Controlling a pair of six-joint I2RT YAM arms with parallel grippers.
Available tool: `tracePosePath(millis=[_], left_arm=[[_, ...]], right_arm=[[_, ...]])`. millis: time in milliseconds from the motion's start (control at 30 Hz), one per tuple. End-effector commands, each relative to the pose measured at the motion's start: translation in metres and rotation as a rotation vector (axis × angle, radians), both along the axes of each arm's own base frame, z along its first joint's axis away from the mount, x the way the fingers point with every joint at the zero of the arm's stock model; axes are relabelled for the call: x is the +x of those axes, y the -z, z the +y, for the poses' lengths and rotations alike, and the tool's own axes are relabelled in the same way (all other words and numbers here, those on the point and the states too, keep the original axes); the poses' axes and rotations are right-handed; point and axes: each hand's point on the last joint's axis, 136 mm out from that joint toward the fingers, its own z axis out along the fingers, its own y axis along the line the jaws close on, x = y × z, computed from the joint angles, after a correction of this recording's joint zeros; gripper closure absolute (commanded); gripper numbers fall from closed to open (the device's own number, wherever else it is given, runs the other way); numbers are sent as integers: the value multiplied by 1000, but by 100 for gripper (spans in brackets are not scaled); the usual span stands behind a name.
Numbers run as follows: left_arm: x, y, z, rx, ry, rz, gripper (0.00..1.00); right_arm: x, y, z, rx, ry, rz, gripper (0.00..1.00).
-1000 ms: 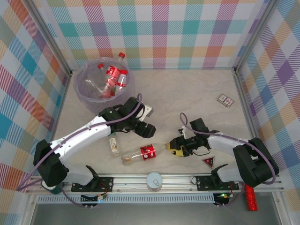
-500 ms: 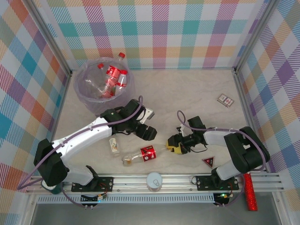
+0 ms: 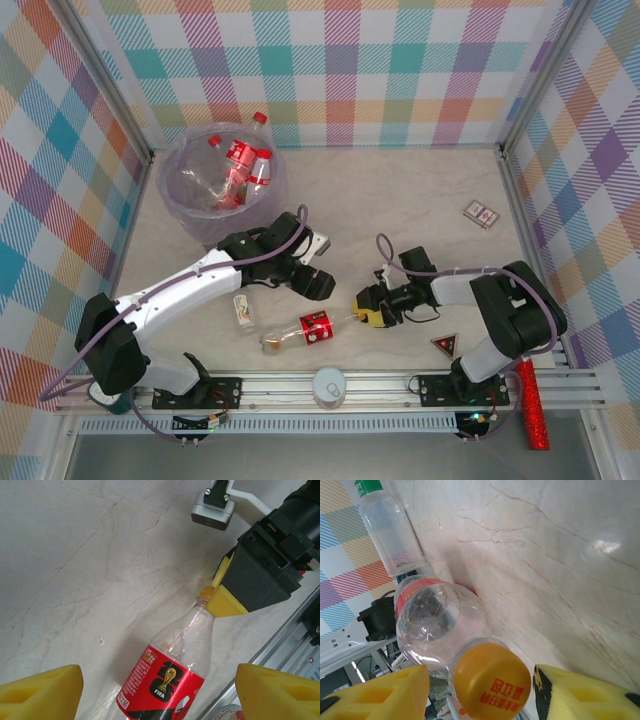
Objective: Put the plastic bottles in the bin
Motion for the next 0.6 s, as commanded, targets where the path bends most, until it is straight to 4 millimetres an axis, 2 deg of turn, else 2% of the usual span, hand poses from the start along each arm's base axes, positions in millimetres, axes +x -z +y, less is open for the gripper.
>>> tracePosePath(millis=[0,133,400,500,567], left_arm=[[1,-9,-9,-20,22,-15,21],[3,-9,-11,-22,25,-20,21],[4,-10,-12,-19,30,-23,21],[6,-11,-13,-16,35,-30,21],[7,-13,-15,-20,40,-34,21]], right_arm=[[15,1,10,16,-13,-109,43],[11,4,11,14,-24,-102,47],[15,7,11,4,-21,-113,57],[16,4,11,-4,-26,-121,64],[17,-1,10,-7,-29,-136,66]])
